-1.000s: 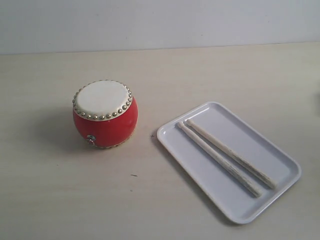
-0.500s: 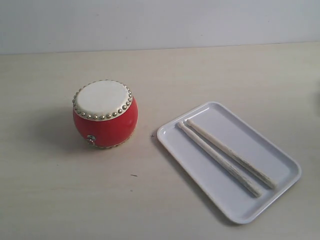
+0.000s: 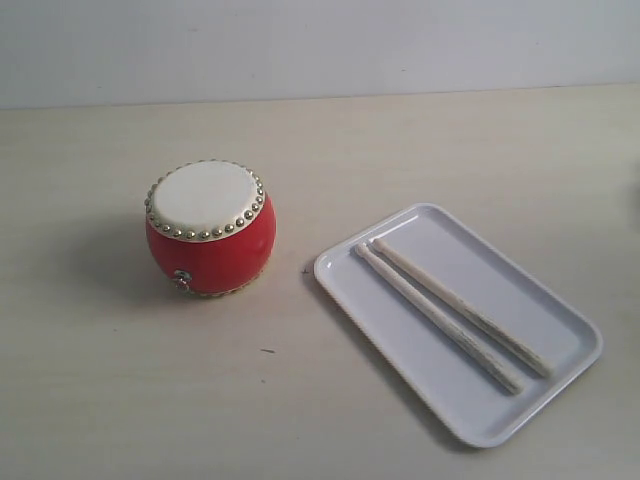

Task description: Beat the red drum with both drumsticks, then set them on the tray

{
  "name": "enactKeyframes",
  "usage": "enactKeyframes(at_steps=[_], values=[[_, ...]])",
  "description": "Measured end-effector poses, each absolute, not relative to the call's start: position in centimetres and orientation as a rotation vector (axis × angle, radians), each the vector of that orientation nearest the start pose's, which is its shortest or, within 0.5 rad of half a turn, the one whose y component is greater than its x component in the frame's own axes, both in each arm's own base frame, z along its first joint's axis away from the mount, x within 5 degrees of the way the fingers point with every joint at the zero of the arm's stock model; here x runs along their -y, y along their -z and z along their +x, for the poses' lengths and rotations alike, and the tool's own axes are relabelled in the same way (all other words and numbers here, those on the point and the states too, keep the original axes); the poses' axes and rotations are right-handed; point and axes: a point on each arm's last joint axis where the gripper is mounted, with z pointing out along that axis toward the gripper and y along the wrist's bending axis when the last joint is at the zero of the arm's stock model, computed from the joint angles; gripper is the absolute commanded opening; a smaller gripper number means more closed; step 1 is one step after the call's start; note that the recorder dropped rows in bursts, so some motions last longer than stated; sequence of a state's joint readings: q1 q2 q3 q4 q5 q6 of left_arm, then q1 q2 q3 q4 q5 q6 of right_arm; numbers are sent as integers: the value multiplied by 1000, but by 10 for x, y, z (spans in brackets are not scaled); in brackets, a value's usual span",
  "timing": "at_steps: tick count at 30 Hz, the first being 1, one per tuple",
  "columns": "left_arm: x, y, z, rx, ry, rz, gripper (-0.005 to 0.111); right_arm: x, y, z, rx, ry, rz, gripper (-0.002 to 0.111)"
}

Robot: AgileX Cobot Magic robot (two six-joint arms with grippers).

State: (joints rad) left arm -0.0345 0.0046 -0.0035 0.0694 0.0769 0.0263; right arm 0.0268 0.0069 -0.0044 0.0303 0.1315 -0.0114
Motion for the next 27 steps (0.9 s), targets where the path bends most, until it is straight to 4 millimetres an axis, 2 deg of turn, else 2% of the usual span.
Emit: enactKeyframes(at_steps=[27], values=[[1,-207,57,-1559,-52,97,0,-2,-202,57,-1620,-81,33,0]])
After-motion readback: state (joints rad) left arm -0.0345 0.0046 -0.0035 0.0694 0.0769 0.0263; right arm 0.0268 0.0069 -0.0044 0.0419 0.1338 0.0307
